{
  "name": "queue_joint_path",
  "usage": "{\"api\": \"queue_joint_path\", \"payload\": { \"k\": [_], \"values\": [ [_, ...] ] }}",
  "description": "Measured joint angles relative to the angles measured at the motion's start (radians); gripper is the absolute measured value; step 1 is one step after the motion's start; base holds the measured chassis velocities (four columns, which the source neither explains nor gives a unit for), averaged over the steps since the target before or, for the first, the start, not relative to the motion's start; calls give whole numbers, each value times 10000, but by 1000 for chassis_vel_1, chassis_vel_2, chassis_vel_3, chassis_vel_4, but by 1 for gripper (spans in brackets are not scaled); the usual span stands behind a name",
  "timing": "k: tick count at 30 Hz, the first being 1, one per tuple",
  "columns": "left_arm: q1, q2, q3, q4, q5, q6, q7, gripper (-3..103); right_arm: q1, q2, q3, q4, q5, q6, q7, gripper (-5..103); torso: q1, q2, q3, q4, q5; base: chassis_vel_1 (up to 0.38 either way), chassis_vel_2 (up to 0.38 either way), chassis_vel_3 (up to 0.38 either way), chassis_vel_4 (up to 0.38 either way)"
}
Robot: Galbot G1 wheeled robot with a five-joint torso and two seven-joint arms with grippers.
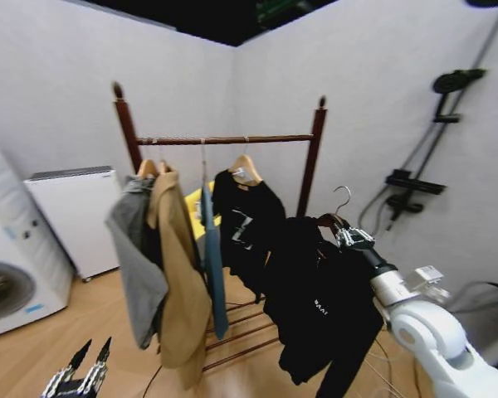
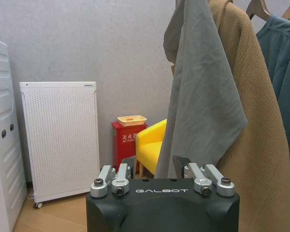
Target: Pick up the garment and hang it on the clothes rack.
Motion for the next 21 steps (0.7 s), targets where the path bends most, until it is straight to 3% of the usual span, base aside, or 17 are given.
{"api": "queue_joint_path", "payload": {
  "k": [3, 12, 20, 21],
  "values": [
    [0, 0, 0, 0, 0, 0, 1, 46, 59, 5, -11, 1, -28, -35, 60, 9, -2, -1, -1, -10, 1, 0, 0, 0, 0],
    [0, 1, 0, 0, 0, 0, 1, 46, 211, -121, 65, 8, 27, -153, 97, 9, -3, -1, -1, -5, 0, -112, 100, 100, -99],
    [0, 0, 0, 0, 0, 0, 4, 46, 377, -204, -5, -36, 91, -186, 120, 9, 0, -2, 0, 4, 3, -226, 224, 232, -219],
    [0, 0, 1, 0, 0, 0, 3, 46, 395, -230, -6, -35, 105, -186, 122, 9, 2, -3, 2, -6, 2, -252, 263, 293, -268]
  ]
}}
